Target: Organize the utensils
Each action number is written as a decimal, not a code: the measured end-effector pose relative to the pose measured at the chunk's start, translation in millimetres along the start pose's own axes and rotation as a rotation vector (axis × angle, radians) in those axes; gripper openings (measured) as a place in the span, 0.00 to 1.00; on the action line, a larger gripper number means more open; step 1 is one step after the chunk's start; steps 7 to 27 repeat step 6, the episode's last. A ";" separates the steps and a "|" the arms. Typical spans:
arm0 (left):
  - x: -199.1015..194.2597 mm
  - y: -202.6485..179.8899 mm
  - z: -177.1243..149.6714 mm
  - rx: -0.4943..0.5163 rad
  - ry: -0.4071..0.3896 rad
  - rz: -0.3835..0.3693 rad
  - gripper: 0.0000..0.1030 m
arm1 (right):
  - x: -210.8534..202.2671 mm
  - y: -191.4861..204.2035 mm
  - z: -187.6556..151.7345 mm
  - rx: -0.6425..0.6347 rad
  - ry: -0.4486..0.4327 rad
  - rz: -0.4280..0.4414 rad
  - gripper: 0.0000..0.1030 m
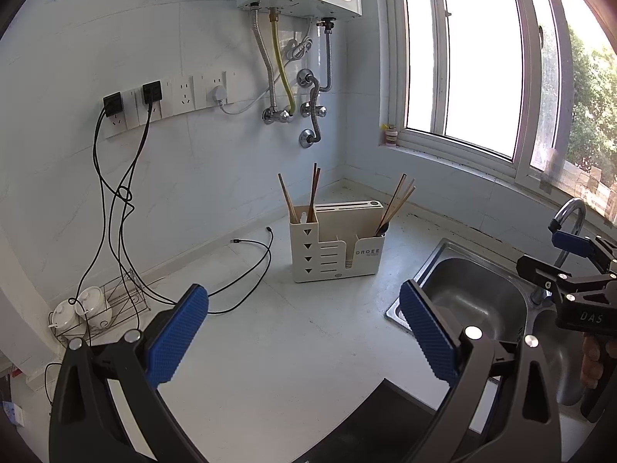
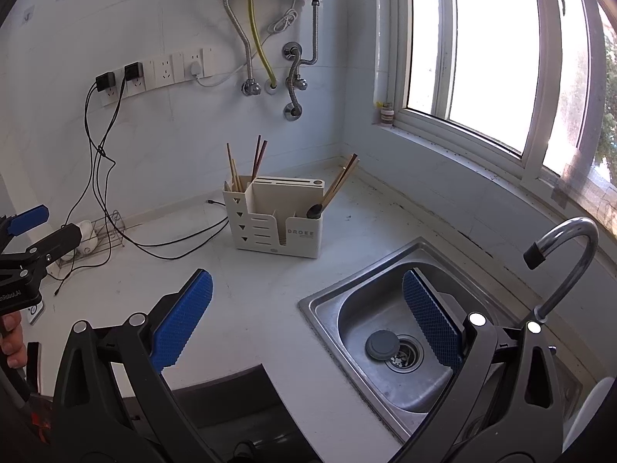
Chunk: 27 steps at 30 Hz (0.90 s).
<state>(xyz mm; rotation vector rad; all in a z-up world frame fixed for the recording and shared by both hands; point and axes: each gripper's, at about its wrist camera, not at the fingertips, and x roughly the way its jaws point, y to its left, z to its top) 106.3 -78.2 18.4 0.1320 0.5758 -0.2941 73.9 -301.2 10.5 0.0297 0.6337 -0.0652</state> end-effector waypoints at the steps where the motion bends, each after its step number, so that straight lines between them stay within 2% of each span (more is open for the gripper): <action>1: 0.7 -0.9 0.2 0.004 0.007 -0.011 0.95 | -0.5 0.1 -0.4 0.000 -0.001 0.001 0.92; 27: -0.6 -3.4 -1.0 0.022 0.007 -0.019 0.95 | -1.8 2.3 0.4 -0.005 -0.005 -0.002 0.92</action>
